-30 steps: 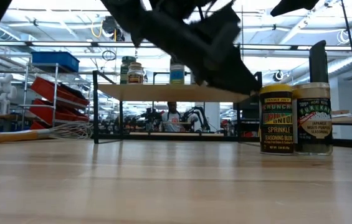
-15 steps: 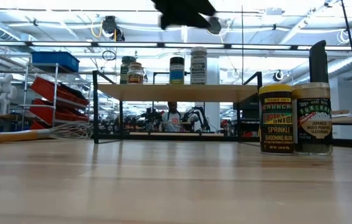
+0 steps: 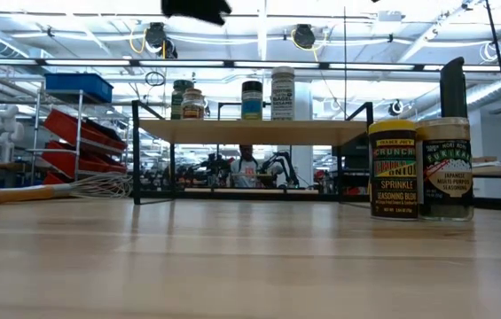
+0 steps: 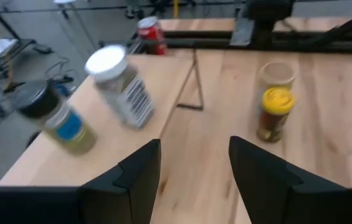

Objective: Shelf spices
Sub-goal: Remove the white seasoning bottle from the shelf

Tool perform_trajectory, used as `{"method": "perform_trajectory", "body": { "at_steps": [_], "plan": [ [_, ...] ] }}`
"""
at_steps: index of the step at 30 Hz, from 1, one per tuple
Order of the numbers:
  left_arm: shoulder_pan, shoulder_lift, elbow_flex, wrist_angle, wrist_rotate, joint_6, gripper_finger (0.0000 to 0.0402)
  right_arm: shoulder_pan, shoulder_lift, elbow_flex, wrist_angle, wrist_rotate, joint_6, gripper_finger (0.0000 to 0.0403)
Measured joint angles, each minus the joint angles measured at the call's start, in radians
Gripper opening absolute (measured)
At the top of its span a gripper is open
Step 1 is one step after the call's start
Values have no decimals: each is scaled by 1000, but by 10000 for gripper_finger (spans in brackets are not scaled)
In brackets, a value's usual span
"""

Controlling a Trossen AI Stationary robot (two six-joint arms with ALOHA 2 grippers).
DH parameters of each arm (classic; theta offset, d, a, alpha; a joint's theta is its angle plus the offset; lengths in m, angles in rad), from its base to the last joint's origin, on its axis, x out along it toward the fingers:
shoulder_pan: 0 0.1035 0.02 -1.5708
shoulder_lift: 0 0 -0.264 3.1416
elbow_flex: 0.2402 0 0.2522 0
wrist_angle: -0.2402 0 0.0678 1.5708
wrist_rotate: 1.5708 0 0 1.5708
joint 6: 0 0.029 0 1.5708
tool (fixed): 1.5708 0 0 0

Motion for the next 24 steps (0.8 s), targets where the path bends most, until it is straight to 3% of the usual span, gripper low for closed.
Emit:
{"method": "perform_trajectory", "body": {
  "at_steps": [11,19,24],
  "plan": [
    [24,-204,-142,58,-21,-2,198,-286,141,0,74,-310,-1,331],
    [24,-278,-146,46,-4,6,198,-352,255,0,99,-428,-87,354],
    [24,-287,-147,38,5,26,198,-355,309,0,102,-426,-124,369]
  ]
}}
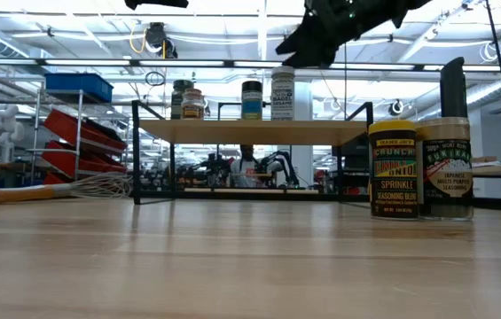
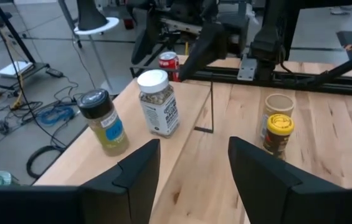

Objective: Shelf spices
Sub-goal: Remove the white seasoning bottle from the shelf

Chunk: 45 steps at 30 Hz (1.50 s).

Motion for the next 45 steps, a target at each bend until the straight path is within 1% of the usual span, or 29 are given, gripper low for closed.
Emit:
{"method": "perform_trajectory", "body": {
  "at_steps": [7,10,15,21,32,34,39,43,45],
  "plan": [
    [0,-1,0,-13,1,2,198,-44,47,0,-2,-5,17,371],
    [0,-1,0,-13,1,3,198,-56,61,0,-2,-38,19,370],
    [0,-1,0,-13,3,5,198,-61,77,0,0,-54,37,353],
    [0,-1,0,-13,3,5,198,-61,91,0,4,-54,42,311],
    [0,-1,0,-13,3,4,198,-51,84,0,-9,-54,56,199],
    [0,-1,0,-13,3,3,198,-42,83,0,-9,-51,70,187],
    [0,-1,0,-14,3,0,198,7,70,-1,-23,-52,97,187],
    [0,-1,0,-21,3,0,198,71,46,-2,-27,-52,130,199],
    [0,-1,0,-22,3,0,198,108,27,-2,-33,-52,149,199]
  ]
}}
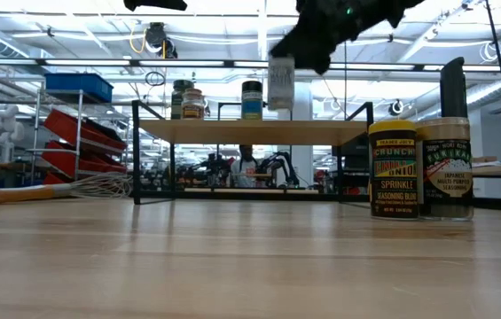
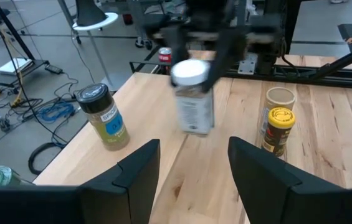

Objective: Shelf spices
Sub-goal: Remove the white seasoning bottle from the shelf

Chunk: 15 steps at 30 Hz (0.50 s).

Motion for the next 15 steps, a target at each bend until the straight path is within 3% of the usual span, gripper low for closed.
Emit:
{"method": "perform_trajectory", "body": {
  "at_steps": [8,15],
  "plan": [
    [0,0,0,1,0,-20,198,214,-89,0,-6,0,75,191],
    [-1,0,0,1,0,-44,198,416,-84,0,-32,21,119,191]
  ]
}}
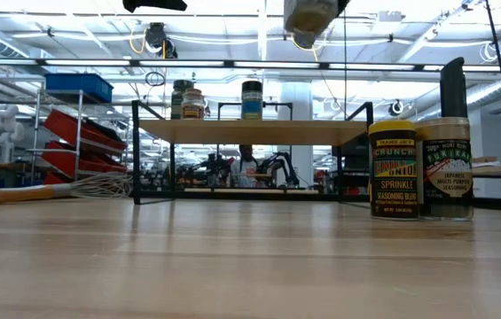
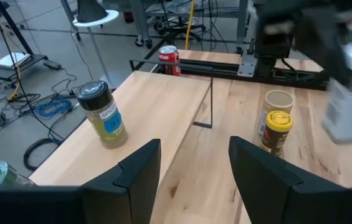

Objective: Shelf spices
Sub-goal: Remove the white seasoning bottle from the shelf

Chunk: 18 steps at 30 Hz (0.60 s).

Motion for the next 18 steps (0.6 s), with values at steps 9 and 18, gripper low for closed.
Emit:
{"method": "perform_trajectory", "body": {
  "at_steps": [9,18],
  "plan": [
    [-1,0,0,3,25,-34,198,182,39,0,-127,200,83,193],
    [-9,0,0,3,27,-36,198,266,104,0,-193,363,159,194]
  ]
}}
